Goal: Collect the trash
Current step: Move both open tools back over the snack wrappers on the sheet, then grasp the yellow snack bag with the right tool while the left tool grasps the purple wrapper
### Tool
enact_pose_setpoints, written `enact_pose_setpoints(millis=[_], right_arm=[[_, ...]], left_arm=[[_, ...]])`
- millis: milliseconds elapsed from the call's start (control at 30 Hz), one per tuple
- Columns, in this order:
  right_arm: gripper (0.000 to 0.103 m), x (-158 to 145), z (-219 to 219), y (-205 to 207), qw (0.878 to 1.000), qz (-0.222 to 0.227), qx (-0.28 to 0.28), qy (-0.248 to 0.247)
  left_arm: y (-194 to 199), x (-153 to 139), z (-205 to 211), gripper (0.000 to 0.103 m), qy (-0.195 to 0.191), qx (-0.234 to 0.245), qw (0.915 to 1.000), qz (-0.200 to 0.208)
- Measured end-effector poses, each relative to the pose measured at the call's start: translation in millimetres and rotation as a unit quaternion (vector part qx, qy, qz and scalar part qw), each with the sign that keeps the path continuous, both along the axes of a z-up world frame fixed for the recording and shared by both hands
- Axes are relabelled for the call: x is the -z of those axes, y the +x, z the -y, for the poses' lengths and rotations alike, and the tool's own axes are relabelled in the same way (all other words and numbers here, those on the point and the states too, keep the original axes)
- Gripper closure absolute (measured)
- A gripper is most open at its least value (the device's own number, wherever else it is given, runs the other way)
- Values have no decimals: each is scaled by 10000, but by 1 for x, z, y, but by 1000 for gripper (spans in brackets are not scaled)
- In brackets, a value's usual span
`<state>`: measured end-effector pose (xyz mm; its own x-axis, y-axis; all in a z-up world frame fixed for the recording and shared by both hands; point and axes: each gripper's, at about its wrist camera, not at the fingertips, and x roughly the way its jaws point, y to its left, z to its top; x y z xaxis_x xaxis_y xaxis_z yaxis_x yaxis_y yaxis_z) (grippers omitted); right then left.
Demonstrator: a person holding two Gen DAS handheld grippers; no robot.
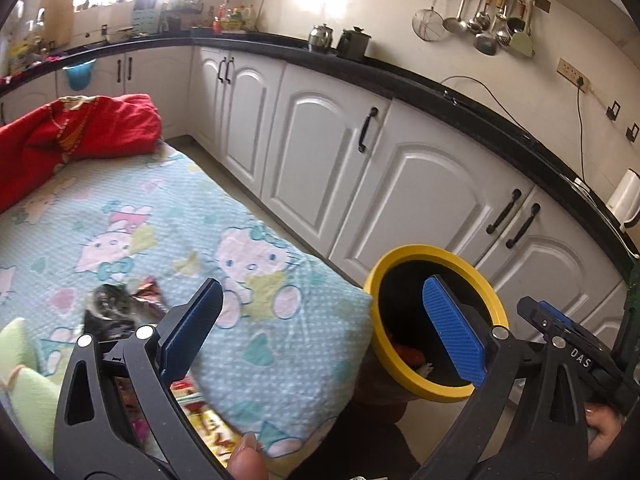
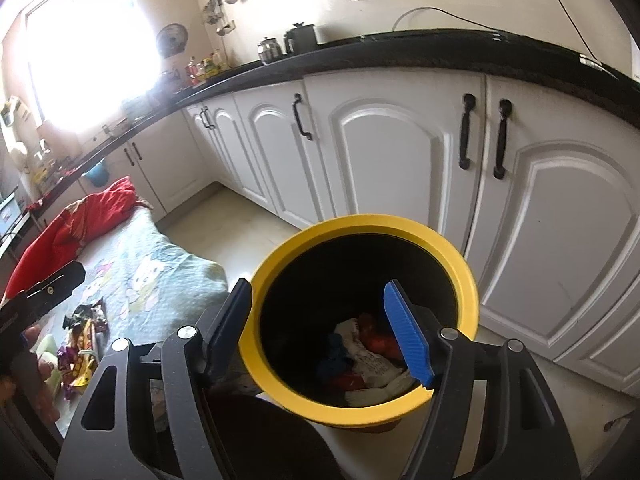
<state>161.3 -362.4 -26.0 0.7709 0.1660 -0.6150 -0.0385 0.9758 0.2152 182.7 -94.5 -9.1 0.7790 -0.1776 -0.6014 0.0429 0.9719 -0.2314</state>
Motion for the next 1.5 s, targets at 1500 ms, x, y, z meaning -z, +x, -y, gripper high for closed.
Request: enact_pose_setpoints(millis=[1500], right_arm=[[28,-2,-198,-25,9668,-326,-2532,-113]], left_arm=[[-58,0,-145,21,65,-670,9973,-309]])
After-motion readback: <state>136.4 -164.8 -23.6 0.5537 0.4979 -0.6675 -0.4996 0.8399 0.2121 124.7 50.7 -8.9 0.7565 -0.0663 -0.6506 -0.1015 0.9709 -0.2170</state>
